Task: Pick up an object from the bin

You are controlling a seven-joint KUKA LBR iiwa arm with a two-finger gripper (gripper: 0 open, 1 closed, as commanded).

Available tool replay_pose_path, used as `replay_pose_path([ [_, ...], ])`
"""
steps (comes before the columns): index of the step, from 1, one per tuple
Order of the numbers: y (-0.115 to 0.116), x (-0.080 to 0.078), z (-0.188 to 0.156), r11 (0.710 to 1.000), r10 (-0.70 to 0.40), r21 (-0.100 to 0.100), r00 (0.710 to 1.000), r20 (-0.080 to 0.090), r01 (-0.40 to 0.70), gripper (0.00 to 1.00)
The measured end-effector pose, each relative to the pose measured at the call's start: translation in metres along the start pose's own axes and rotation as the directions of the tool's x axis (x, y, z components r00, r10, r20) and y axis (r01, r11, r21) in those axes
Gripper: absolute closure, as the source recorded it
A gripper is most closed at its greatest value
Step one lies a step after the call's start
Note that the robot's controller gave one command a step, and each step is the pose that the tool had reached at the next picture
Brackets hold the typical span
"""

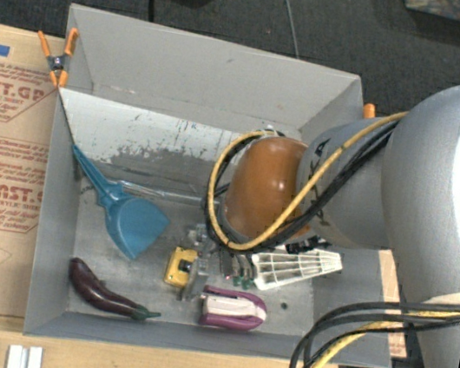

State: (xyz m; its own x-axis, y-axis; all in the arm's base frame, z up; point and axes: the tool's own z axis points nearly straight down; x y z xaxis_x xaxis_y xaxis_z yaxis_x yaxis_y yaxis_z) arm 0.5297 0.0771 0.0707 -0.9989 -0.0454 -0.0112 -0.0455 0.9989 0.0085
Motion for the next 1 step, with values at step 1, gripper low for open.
replay_pose_path([
  [1, -0.0001, 0.0000, 0.0000, 1.000, 0.001, 0.000, 1.000, 0.000, -0.001, 1.00],
])
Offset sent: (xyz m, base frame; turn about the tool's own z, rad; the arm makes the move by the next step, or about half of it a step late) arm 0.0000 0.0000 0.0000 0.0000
